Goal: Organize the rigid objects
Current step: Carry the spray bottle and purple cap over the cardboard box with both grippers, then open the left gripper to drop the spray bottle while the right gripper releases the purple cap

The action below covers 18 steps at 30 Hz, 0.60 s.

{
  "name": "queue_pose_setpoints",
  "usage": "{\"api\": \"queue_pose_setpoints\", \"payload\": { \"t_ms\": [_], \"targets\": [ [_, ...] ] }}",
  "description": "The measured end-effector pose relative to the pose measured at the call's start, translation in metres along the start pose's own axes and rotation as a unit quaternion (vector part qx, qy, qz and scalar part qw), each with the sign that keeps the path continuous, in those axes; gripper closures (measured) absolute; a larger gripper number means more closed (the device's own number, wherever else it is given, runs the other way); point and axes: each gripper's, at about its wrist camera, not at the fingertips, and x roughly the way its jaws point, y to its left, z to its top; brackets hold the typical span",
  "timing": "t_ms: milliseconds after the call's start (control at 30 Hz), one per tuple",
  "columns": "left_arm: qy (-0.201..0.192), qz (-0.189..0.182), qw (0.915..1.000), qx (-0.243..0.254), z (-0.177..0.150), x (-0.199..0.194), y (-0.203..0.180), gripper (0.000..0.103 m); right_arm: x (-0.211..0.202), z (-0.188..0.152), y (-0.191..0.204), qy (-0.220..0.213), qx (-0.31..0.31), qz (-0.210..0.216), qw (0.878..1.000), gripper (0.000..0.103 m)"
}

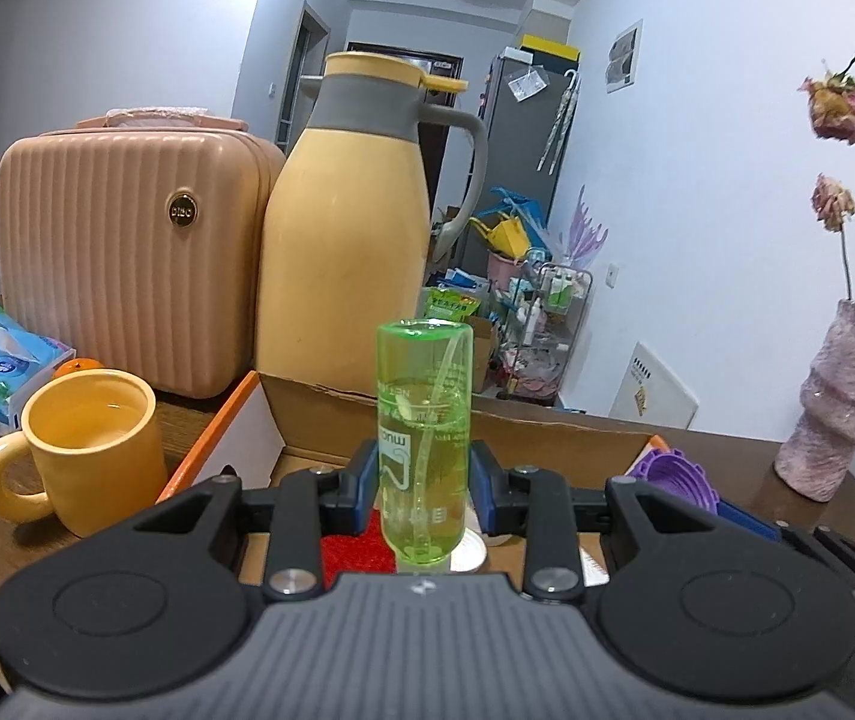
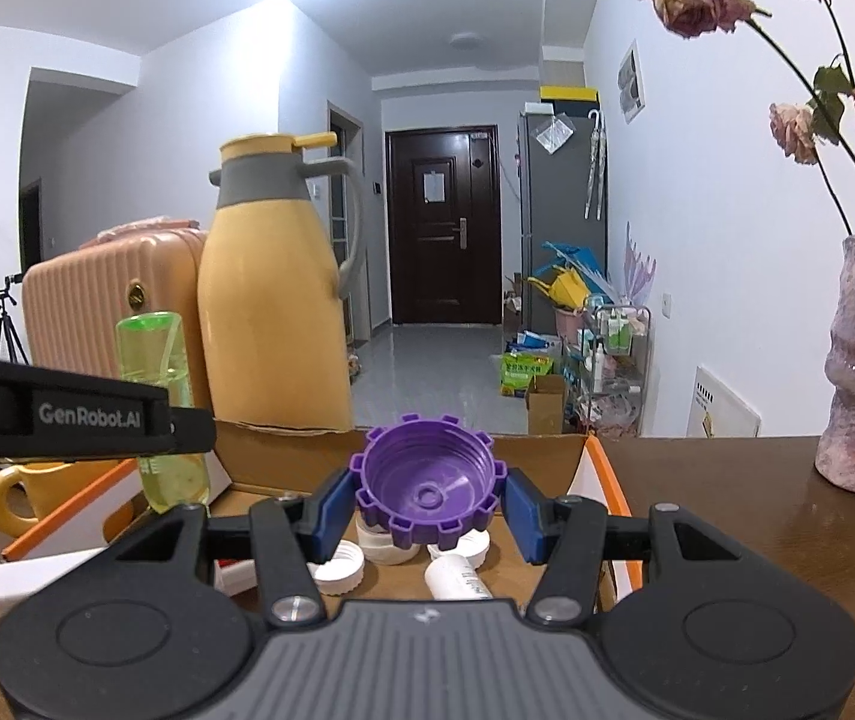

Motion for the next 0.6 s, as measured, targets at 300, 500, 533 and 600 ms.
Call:
{"api": "queue_pose_setpoints", "payload": {
  "t_ms": [300,500,533,600],
  "targets": [
    [0.001,0.015,0.9997,0.02,-0.001,0.014,-0.003,0.071,0.02,0.004,0.002,0.026,-0.009,-0.009,1.0,0.05],
    [0.002,0.019,0.9991,0.037,-0.002,0.023,-0.007,0.071,0.03,0.007,0.004,0.04,-0.015,-0.012,0.999,0.05],
    [0.003,0.02,0.999,0.039,-0.002,0.025,-0.008,0.071,0.032,0.007,0.004,0.043,-0.016,-0.011,0.999,0.05],
    [0.004,0.023,0.9987,0.045,-0.003,0.028,-0.008,0.071,0.035,0.008,0.005,0.048,-0.017,-0.012,0.999,0.05]
  ]
}}
